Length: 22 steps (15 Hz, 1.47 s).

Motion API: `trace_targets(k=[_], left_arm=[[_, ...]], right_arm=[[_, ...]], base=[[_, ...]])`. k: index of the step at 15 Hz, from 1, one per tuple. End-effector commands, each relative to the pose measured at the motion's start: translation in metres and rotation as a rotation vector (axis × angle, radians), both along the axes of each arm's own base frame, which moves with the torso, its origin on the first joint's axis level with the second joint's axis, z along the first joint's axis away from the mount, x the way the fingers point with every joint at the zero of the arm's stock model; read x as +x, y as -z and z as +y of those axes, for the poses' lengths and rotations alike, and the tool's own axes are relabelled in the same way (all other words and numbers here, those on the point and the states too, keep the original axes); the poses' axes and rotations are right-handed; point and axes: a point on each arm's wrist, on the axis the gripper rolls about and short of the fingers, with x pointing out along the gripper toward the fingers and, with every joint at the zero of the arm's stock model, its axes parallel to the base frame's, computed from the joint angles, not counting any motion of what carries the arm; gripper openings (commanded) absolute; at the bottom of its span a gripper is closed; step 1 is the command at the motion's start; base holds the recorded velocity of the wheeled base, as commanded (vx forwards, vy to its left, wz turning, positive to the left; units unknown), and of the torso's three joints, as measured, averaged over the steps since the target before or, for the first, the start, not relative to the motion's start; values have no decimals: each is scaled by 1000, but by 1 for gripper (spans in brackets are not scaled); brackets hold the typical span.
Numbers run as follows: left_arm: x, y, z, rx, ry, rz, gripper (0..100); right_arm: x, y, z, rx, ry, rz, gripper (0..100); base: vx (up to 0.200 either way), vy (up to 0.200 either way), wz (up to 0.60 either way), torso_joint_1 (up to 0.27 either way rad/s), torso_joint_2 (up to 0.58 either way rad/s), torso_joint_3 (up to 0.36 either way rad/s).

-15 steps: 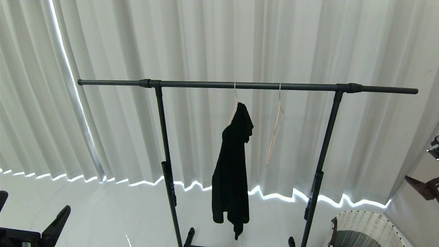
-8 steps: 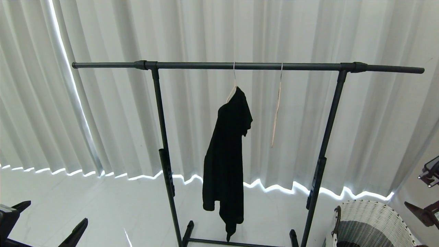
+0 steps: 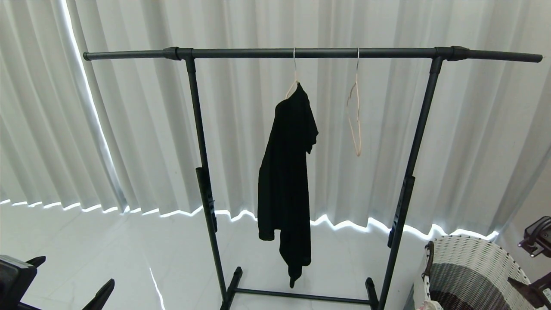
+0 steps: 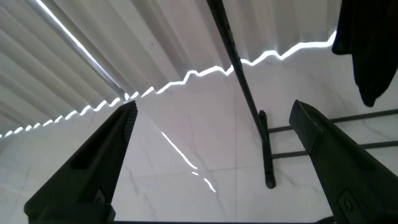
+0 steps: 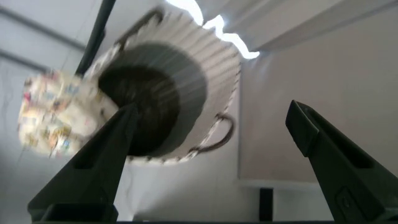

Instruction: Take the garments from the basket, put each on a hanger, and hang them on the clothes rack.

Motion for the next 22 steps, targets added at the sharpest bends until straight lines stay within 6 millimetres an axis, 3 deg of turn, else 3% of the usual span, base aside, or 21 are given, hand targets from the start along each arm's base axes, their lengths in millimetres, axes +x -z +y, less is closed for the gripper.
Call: trace_targets(k=[1, 6, 10, 12, 16, 19, 22], left_arm=[[2, 1, 0, 2, -1, 14, 100], [5, -1, -1, -22, -2, 17, 100], [9, -6, -2, -69, 0, 13, 100], [9, -6, -5, -63, 54, 12, 100], [6, -5, -15, -62, 194, 18, 100], [0, -4, -14, 41, 241, -9, 100], [-1, -6, -15, 72, 265, -29, 100]], right_arm=[[-2, 5, 0, 1, -1, 22, 100], [1, 20, 4, 15, -36, 107, 100], [-3, 40, 14, 48, -126, 218, 100], [-2, 48, 17, 58, -156, 268, 100], [-2, 69, 20, 107, -208, 417, 100], [-13, 90, 22, 106, -220, 556, 100], [-5, 97, 23, 110, -213, 585, 100]], base=[[0, 0, 0, -66, 222, 144], [0, 0, 0, -14, 44, 25], [200, 0, 0, -4, 5, 4], [200, 0, 0, 0, 7, 0], [0, 0, 0, 0, 0, 0], [0, 0, 0, 0, 0, 0], [0, 0, 0, 0, 0, 0]])
